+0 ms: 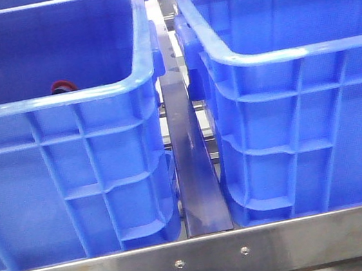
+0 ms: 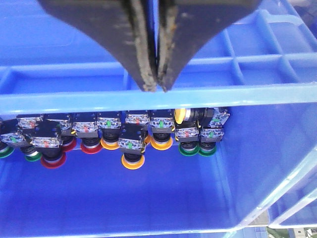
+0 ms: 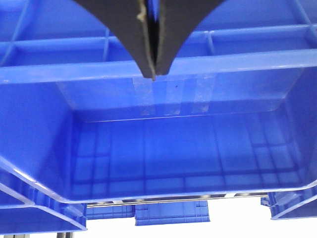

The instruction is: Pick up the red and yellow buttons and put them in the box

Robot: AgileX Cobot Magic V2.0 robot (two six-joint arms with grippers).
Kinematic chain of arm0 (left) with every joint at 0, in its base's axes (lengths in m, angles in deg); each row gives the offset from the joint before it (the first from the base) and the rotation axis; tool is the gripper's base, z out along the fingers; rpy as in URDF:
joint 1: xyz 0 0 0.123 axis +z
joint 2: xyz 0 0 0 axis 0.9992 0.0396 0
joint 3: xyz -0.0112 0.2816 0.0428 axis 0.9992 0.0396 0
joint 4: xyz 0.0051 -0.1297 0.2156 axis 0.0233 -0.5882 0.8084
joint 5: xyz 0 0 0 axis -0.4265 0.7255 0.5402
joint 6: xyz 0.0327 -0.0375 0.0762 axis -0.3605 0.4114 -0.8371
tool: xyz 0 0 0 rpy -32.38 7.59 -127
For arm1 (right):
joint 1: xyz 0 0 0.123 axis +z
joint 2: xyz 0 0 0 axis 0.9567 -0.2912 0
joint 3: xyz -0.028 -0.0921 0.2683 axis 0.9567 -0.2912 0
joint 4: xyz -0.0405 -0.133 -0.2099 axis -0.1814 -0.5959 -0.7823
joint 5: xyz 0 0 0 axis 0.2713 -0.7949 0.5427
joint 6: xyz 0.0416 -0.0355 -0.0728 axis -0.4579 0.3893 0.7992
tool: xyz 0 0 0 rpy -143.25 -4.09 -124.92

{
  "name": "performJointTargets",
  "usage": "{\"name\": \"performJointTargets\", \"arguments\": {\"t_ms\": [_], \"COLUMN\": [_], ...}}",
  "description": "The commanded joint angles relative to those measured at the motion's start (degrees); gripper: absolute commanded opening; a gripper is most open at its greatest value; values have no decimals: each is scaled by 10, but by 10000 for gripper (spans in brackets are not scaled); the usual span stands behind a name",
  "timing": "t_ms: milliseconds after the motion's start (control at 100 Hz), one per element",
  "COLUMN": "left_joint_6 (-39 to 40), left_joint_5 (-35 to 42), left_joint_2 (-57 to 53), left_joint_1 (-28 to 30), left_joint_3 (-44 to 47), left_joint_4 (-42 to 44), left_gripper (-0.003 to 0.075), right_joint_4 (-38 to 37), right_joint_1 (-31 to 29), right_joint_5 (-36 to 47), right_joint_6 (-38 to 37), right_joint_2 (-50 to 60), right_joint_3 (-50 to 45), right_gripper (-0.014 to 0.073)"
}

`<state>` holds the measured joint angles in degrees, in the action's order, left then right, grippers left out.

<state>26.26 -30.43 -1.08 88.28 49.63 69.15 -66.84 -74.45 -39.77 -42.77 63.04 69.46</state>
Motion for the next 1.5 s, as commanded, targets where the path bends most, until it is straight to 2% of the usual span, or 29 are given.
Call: {"name": "performJointTargets", "arguments": {"t_ms": [0,290,470,630,780,910,1020,1200,1250,1320,1490], "left_joint_6": [4,4,4,4,4,4,4,4,4,4,4], "left_joint_5": [45,60,138,122,71,-28,-103,-162,-174,-188,-198], "left_joint_2": [-20,-20,-20,-15,16,65,126,245,282,336,462], "left_joint_1": [-3,-3,-3,-3,-3,-3,-3,-3,-3,-3,-3], "left_joint_3": [27,27,22,-16,-79,-158,-225,-316,-342,-374,-444], "left_joint_4": [-5,-4,-3,-3,-3,-3,-3,-1,-4,-5,-10], "left_gripper": [-19,-19,-19,-19,-19,-19,-19,-12,18,117,531], "right_joint_4": [-6,-6,-6,-6,-6,-6,-6,-6,-6,-6,-6], "right_joint_1": [1,1,1,1,1,1,1,1,1,1,1], "right_joint_5": [45,45,45,45,45,45,45,45,45,45,45], "right_joint_6": [4,4,4,4,4,4,4,4,4,4,4], "right_joint_2": [15,15,15,15,15,15,15,15,15,15,15], "right_joint_3": [11,11,11,11,11,11,11,11,11,11,11], "right_gripper": [-68,-68,-68,-68,-68,-68,-68,-68,-68,-68,-68]}}
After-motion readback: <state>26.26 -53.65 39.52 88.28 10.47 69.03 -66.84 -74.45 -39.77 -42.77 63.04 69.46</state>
